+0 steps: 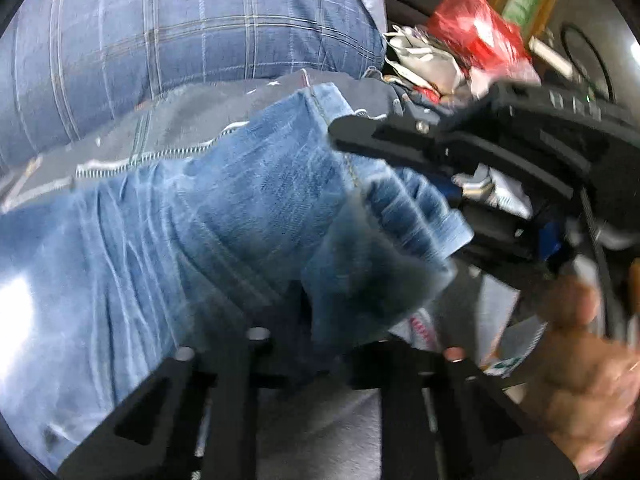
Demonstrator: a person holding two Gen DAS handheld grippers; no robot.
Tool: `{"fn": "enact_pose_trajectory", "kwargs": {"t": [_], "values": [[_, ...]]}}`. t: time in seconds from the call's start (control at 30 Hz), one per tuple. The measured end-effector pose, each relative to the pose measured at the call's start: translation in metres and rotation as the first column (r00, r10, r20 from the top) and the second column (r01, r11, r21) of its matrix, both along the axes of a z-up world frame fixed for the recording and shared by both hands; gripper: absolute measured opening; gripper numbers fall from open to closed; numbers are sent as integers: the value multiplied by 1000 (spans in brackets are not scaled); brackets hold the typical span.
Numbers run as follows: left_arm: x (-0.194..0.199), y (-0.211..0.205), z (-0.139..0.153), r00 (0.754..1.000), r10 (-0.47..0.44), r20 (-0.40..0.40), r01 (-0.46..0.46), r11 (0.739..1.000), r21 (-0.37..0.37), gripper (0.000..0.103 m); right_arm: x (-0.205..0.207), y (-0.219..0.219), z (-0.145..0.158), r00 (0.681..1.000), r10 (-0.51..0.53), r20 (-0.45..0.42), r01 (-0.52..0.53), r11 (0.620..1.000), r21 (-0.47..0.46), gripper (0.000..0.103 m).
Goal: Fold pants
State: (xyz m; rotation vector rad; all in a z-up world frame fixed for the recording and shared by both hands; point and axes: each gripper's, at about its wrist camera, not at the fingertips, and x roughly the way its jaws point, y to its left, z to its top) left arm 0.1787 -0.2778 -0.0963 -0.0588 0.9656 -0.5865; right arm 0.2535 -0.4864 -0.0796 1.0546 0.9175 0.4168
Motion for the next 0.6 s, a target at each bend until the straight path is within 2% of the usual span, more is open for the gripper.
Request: {"fn": "enact_pose_trajectory", "kwargs": {"t": [0.17, 0.3, 0.43, 0.6], "values": [[-8, 23, 17, 999, 34, -18, -35, 993, -110, 10, -2, 8, 12, 997, 30, 74, -32, 999, 36, 9], [-11, 35, 23, 998, 51, -36, -56, 986, -157, 10, -4, 18, 22, 991, 64, 121, -69, 997, 39, 9], [-10, 48, 24, 995, 69, -70, -83, 971, -222, 10, -6, 24, 27, 988, 84, 132, -90, 995, 46, 9], [-19, 80, 29, 988, 123, -91, -147, 932, -332, 10, -6, 53, 50, 976, 146, 162, -141, 989, -46, 9]]}}
